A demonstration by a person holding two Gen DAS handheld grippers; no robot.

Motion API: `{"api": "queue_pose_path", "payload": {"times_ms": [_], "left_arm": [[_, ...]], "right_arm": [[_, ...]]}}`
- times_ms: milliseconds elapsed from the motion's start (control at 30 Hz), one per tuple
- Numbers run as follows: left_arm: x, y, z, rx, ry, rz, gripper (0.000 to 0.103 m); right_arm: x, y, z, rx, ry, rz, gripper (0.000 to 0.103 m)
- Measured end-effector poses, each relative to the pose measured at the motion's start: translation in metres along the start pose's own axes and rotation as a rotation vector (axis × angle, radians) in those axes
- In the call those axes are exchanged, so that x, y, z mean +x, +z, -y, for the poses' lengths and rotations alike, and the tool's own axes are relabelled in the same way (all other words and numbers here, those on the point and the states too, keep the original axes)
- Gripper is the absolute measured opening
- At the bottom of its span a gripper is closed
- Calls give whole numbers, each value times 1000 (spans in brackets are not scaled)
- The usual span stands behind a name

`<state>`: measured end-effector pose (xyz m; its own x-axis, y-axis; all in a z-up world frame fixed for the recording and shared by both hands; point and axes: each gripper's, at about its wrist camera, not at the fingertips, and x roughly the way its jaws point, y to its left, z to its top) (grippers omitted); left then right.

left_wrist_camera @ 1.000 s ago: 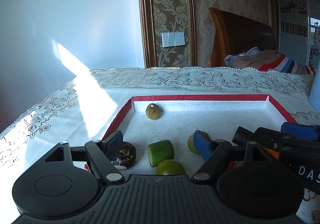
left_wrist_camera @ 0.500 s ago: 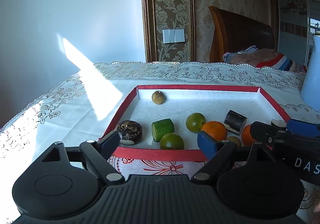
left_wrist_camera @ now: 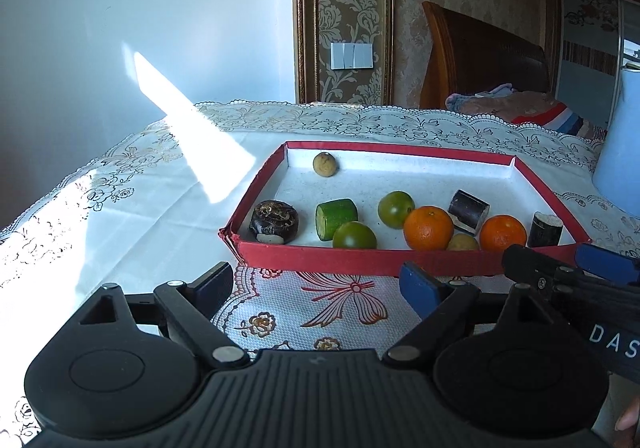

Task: Organize fruits
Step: 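Open both grippers and lift them away from the tray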

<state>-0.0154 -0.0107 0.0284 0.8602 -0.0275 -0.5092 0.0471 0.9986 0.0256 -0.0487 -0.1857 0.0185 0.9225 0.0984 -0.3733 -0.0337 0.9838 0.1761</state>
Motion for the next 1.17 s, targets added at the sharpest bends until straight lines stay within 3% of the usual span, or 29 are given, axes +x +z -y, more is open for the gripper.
{"api": "queue_pose_path", "payload": {"times_ms": [367, 433, 600, 1067, 1167], "left_arm": [[-1, -6, -4, 18, -14, 13, 91], [1, -7, -6, 10, -14, 6, 99], [0, -7, -12, -7, -14, 28, 102], [5, -10, -14, -9, 22, 17, 103], [5, -11, -14, -4, 8, 17, 103]], "right_arm": [[0, -2, 0, 5, -8, -6, 79], [0, -2, 0, 6, -9, -5, 81], [2, -2, -1, 7, -8, -8, 84], [2, -2, 0, 9, -8, -7, 84], [0, -2, 0, 14, -11, 1, 89]]}}
